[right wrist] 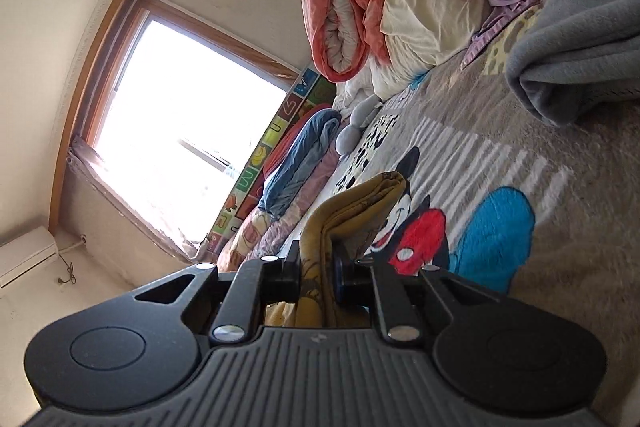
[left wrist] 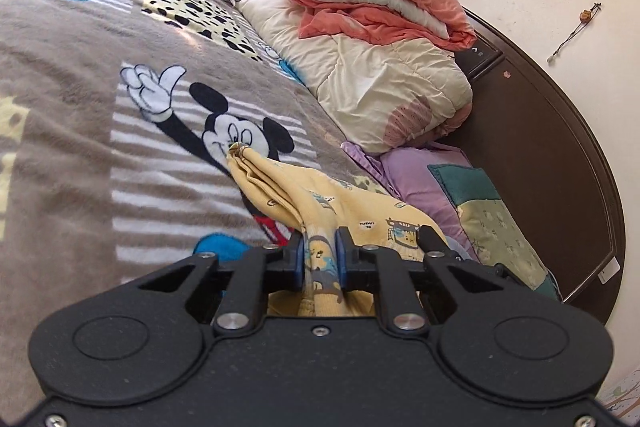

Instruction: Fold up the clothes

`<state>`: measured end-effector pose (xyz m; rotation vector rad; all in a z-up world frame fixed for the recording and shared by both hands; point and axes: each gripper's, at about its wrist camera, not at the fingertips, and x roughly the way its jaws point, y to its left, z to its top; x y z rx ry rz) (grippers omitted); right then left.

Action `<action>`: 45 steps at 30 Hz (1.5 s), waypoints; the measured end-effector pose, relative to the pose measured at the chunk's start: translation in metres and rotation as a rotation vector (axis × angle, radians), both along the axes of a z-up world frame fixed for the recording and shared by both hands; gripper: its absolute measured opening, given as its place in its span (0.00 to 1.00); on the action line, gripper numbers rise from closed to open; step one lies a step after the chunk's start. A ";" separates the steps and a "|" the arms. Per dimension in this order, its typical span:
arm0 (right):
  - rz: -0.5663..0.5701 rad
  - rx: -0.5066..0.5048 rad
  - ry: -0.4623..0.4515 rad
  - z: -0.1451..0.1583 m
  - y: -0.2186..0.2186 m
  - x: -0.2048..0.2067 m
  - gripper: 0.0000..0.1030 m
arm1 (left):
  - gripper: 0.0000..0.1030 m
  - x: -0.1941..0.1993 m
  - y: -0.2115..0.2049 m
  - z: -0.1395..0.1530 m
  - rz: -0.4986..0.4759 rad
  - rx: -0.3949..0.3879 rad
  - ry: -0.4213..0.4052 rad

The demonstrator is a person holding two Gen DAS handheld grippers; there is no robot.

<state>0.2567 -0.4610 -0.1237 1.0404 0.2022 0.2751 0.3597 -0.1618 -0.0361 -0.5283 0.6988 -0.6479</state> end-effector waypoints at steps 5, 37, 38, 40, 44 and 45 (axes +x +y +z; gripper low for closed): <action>-0.045 0.000 -0.042 0.008 -0.020 0.046 0.16 | 0.12 0.054 -0.024 0.010 -0.042 0.014 -0.034; -0.077 -0.193 0.342 -0.008 -0.026 0.103 0.76 | 0.34 0.036 -0.013 -0.080 0.095 -0.051 0.270; -0.077 -0.206 0.356 -0.004 -0.023 0.095 0.77 | 0.35 0.025 -0.014 -0.075 0.088 -0.017 0.262; -0.072 -0.227 0.372 0.005 -0.016 0.076 0.87 | 0.49 0.004 -0.017 -0.063 0.070 0.062 0.231; -0.072 -0.350 0.371 0.035 -0.001 0.039 0.96 | 0.68 -0.033 -0.024 -0.031 0.101 0.211 0.123; -0.080 -0.391 0.373 0.043 0.003 0.029 1.00 | 0.71 -0.041 -0.025 -0.022 0.110 0.240 0.087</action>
